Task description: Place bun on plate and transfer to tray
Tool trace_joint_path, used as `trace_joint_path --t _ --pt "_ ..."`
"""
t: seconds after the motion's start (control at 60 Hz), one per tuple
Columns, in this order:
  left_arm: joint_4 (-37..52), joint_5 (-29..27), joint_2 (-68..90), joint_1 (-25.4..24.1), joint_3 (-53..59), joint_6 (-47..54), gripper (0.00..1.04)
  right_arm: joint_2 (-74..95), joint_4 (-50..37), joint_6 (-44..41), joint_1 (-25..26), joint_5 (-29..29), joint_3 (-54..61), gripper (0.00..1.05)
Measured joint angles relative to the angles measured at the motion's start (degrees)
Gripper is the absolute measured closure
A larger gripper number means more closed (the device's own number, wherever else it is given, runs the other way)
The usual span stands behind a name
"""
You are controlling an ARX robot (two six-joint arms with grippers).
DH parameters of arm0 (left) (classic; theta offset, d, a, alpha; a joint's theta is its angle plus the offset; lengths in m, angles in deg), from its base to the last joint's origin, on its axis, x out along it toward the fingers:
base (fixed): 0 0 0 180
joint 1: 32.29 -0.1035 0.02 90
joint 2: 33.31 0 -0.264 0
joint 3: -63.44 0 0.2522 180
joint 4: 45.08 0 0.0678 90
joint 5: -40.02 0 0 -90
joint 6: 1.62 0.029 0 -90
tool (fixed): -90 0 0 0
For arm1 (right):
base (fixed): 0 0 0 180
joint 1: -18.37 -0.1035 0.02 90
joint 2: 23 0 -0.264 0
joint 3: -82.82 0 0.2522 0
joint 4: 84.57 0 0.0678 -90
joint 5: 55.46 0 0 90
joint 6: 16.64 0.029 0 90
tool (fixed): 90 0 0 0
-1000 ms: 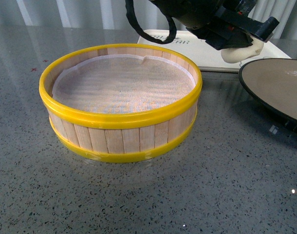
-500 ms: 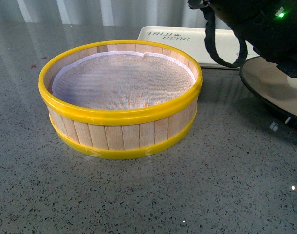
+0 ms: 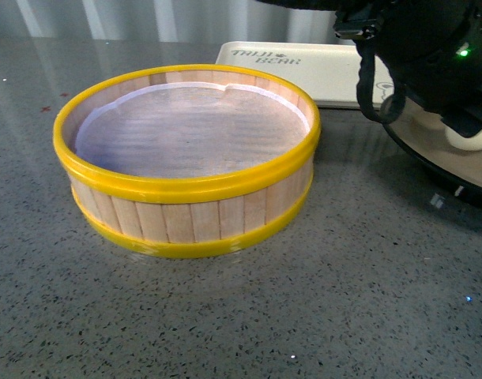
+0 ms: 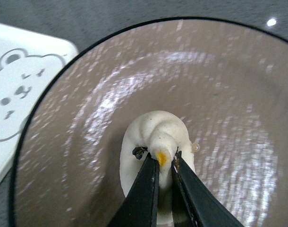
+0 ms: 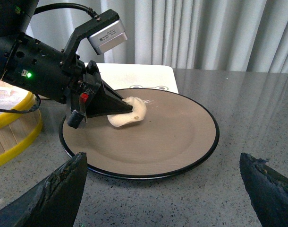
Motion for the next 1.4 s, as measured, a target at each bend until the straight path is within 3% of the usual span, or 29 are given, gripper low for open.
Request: trace_joint_path --t 0.617,0.833,0.983,1.083,1.167,1.233,1.333,1.4 --pt "1.86 2.84 -2.75 -1.77 1.33 -10.51 0.06 0.0 0.0 0.0 0.0 0.0 0.0 0.09" --pt "5.84 0.09 -6.86 -5.53 4.74 -14.23 0.07 0.0 0.0 0.0 0.0 0.0 0.0 0.09" --pt "8.0 -11.87 -10.27 -13.66 6.27 -22.62 0.07 0.0 0.0 0.0 0.0 0.0 0.0 0.09" --pt "6.54 -22.82 -13.55 -23.47 9.11 -33.14 0.07 0.0 0.0 0.02 0.0 0.02 0.0 0.09" --pt "6.45 -24.15 -13.73 -26.93 9.49 -36.17 0.07 0.0 0.0 0.0 0.0 -0.04 0.0 0.09" --pt "6.56 -24.0 -13.73 -26.77 9.79 -36.92 0.07 0.0 0.0 0.0 0.0 -0.24 0.0 0.09" --pt "26.14 -33.53 -17.38 -25.27 21.09 -30.56 0.23 0.0 0.0 0.0 0.0 -0.09 0.0 0.09" --pt "38.38 -33.18 -22.27 -25.05 31.89 -27.21 0.36 0.0 0.0 0.0 0.0 0.09 0.0 0.09"
